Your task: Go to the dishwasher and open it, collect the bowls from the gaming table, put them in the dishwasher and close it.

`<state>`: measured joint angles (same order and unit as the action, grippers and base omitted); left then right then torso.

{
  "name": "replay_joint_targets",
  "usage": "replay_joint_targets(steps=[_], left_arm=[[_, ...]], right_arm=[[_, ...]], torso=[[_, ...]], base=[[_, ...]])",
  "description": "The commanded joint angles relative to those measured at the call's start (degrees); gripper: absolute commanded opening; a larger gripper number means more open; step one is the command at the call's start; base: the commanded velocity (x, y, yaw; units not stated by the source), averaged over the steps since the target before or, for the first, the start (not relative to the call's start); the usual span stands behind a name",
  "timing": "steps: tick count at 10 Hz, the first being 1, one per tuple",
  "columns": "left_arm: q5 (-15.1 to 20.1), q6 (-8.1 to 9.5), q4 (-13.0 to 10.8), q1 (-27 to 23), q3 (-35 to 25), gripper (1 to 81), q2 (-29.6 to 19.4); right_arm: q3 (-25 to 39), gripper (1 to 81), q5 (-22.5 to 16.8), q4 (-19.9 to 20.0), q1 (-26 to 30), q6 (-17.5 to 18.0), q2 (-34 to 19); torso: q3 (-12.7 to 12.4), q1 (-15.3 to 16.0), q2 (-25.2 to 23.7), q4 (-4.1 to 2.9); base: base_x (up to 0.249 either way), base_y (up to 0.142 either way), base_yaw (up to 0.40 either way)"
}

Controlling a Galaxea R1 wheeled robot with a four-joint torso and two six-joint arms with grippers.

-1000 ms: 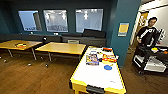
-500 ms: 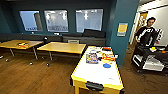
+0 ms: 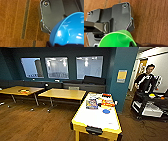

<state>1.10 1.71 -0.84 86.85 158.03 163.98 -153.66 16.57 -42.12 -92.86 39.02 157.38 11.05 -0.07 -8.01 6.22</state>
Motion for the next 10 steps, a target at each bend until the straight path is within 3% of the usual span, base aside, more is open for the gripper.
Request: replay_joint_targets(steps=[1,4,10], left_arm=[[3.21,-0.12,-0.39,-2.42,0.71,1.0,0.48],[3.12,-0.21,-0.48,-2.42,0.71,1.0,1.53],[2.86,-0.21,-0.48,-2.51,0.71,1.0,3.56]], right_arm=[[-0.84,1.0,-2.07,-0.6,1.84,0.0,-1.87],[-0.93,1.0,-2.07,-0.68,1.84,0.0,-0.81],[-0.93,1.0,-2.07,-1.39,1.75,-0.17,2.79]], torso=[[0.0,0.07,0.0,0.0],[0.0,0.07,0.02,0.0],[0.0,0.07,-0.04,0.0]], base=[[-0.092,0.0,0.0],[-0.088,0.0,0.0],[0.0,0.0,0.0]])
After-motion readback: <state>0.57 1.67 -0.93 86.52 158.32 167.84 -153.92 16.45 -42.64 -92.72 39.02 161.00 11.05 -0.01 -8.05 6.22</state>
